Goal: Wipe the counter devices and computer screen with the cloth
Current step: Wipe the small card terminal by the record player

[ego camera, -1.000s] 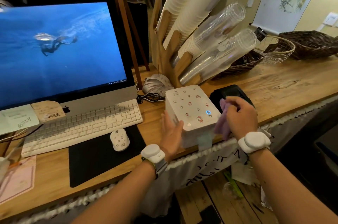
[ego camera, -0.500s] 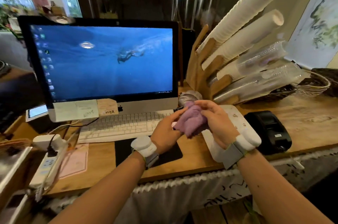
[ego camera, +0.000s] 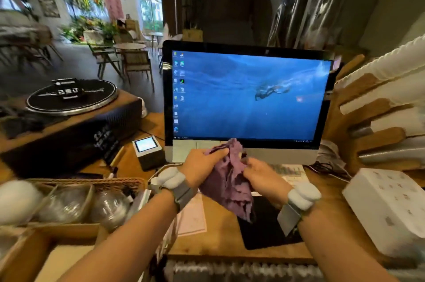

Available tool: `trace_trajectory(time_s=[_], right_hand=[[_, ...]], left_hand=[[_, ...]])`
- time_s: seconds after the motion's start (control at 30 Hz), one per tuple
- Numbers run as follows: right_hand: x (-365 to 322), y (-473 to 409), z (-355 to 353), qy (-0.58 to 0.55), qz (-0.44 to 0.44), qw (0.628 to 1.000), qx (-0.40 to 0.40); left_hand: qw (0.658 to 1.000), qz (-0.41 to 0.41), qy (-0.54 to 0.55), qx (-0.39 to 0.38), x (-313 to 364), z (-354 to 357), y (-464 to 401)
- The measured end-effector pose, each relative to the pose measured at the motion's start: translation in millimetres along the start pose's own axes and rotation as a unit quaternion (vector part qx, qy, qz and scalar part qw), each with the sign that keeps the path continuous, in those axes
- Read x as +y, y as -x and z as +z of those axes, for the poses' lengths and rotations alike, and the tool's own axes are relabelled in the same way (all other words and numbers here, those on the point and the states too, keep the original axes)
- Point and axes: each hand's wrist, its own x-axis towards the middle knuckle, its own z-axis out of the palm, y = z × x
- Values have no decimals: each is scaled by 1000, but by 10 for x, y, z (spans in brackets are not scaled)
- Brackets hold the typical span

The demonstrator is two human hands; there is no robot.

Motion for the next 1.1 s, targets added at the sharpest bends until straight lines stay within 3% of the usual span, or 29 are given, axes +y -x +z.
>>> trace_trajectory(time_s=[0.13,0.27,0.43,0.57,0.73,0.97,1.1], right_hand=[[-222,-202,397,-9,-54,996,72],[-351,-401,565,9,-75,997,21],[-421,-695,515,41,-101,994,-26],[-525,-825,478,-26,-92,992,-80],[-590,-1000,466,-118,-80,981,-131],[-714,-1123,773,-132,-78,978,-139],[-767,-1236,1099,-130,-68,977,-154]], left_hand=[[999,-12,45,6,-45,-385,-179],[999,25,32,16,-4,-611,-295],[998,11,47,42,96,-656,-329],[988,-12,91,121,134,-771,-461],[975,-57,69,205,268,-981,-576],[980,-48,71,180,219,-1334,-489],[991,-78,74,81,248,-1500,-456]])
